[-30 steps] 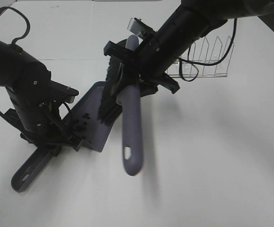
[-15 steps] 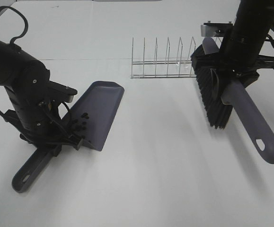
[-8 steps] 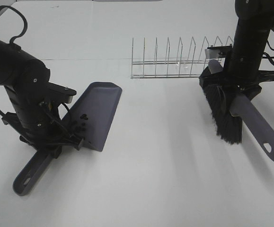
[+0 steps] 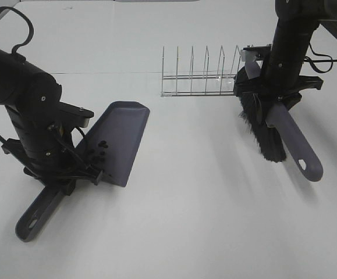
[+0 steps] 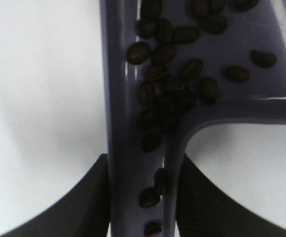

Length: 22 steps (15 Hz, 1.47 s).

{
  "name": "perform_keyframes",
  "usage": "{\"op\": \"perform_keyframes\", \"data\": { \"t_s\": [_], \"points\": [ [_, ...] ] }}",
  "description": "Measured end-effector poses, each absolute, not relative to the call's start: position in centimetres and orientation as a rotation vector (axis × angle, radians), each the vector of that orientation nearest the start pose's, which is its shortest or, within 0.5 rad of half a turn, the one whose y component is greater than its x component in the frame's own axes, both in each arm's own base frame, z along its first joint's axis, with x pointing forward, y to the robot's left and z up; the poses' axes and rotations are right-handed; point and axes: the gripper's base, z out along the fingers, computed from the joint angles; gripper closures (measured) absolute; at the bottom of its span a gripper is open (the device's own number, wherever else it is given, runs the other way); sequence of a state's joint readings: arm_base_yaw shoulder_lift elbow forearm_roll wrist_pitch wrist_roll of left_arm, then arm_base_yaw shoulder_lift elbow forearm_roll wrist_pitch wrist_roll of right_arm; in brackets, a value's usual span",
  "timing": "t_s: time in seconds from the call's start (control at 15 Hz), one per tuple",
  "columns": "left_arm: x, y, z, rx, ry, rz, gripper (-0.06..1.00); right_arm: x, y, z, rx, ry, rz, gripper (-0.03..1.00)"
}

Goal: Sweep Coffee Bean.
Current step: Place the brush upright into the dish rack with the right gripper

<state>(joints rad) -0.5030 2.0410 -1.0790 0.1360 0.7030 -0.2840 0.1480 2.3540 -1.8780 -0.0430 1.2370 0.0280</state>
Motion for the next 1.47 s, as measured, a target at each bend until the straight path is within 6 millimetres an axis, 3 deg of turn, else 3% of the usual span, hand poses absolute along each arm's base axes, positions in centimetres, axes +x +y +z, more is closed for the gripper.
{"op": "perform_keyframes", "data": {
  "t_s": [0.67,1.47],
  "points": [
    [29.9,-15.6,8.8,0.492,3.097,0.14,0.63,50.0,7.1,12.4,-0.185,3.072,-0.005,0.7],
    [29.7,-15.5,8.9,0.487,3.124,0.155,0.63,52.1,6.0,12.8,-0.092,2.999,0.115,0.7]
  ]
}}
